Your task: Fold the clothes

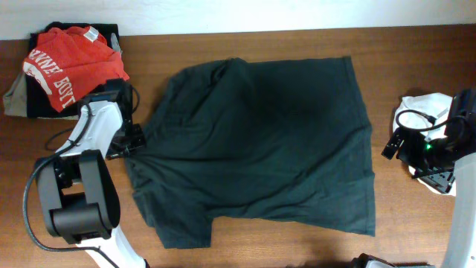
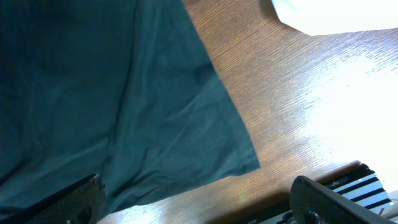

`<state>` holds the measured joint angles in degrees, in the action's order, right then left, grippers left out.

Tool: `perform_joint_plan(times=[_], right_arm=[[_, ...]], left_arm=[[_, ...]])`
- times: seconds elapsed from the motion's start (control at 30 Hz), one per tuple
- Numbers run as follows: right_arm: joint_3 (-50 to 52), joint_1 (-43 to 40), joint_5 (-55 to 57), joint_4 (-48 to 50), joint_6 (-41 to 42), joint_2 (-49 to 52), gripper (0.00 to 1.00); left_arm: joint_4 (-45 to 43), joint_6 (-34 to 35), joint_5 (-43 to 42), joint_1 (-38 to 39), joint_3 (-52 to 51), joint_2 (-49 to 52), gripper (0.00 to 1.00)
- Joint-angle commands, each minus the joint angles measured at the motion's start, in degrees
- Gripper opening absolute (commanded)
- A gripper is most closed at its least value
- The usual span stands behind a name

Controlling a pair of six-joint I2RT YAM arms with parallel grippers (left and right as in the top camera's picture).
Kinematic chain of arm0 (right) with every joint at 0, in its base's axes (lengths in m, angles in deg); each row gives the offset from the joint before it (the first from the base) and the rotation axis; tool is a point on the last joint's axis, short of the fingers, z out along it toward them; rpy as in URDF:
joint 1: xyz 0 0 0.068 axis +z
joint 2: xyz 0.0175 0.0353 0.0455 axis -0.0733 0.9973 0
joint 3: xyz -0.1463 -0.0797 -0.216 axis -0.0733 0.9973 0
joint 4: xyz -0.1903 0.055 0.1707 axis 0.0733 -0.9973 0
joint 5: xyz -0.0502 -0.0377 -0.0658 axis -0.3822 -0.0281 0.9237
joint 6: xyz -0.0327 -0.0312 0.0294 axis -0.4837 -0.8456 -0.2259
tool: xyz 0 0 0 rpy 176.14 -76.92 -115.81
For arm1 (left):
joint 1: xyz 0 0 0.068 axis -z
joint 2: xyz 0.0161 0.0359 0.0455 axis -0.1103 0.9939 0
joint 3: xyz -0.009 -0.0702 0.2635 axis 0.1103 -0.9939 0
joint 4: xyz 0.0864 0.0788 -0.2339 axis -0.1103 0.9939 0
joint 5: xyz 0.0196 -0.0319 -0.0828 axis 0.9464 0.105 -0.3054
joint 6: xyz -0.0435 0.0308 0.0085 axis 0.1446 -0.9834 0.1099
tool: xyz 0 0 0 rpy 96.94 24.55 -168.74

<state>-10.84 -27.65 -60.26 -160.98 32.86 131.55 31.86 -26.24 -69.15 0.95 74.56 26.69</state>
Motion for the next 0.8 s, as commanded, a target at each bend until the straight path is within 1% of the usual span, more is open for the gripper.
perform_joint_plan(times=[0.0,0.07,0.13,0.17,0.2,0.23,0.27,0.3,0.37,0.4,0.47,0.53,0.57,0.6,0.7,0.77], right_arm=[[-0.1,-0.2,-0.6,0.1,-0.1,0.0,0.98],[-0.1,-0.2,-1.4,0.6,-0.1,0.0,0.98],[-0.1,0.7,-3.4,2.1,-0.1,0.0,0.98],[-0.1,3.2,-3.6,3.6,-0.1,0.3,0.94],[-0.1,6.4,-3.6,5.6,-0.1,1.4,0.86],[-0.1,11.3,-3.6,8.9,-0.1,4.2,0.57],[-0.1,15.4,-3.8,11.5,0.9,8.5,0.25],[-0.1,18.0,-3.5,12.1,2.5,13.5,0.04],[-0.1,20.0,-3.6,12.1,3.2,22.3,0.04],[-0.1,20.2,-3.6,11.9,3.6,27.7,0.04],[-0.1,19.9,-3.5,12.0,3.6,34.1,0.04],[0.1,19.9,-3.1,12.7,3.6,35.7,0.04],[0.7,19.9,-0.9,13.2,5.0,35.7,0.04],[2.2,19.9,0.6,14.1,5.7,35.7,0.04],[7.1,18.1,0.6,17.8,5.8,35.7,0.04],[10.8,14.1,-2.1,20.8,5.7,35.7,0.04]], left_arm=[[3.8,6.4,8.8,-2.5,0.9,-0.7,0.01],[4.7,6.3,8.8,-3.1,0.9,-0.8,0.24],[5.9,6.4,7.9,-2.8,2.6,-2.6,0.28],[6.3,6.3,7.1,-2.4,3.7,-4.2,0.3],[5.7,6.3,3.9,-1.0,4.7,-7.4,0.61],[3.4,3.1,-4.0,0.5,4.7,-9.0,0.95],[1.3,0.7,-10.7,2.0,4.5,-8.6,0.95],[1.3,0.7,-14.2,3.3,4.3,-7.7,0.8],[1.4,0.7,-14.7,5.6,4.3,-5.2,0.49],[1.5,0.7,-14.7,6.4,4.3,-3.9,0.37],[1.4,0.7,-14.6,6.9,4.3,-0.2,0.13],[0.9,0.7,-14.3,6.8,4.3,3.2,0.1],[0.6,0.7,-14.3,6.8,4.3,5.5,0.06],[0.5,0.7,-14.3,6.6,4.3,7.5,0.04],[0.2,0.7,-14.3,6.4,4.3,9.8,0.04],[0.0,0.7,-14.3,6.3,4.3,9.8,0.04]])
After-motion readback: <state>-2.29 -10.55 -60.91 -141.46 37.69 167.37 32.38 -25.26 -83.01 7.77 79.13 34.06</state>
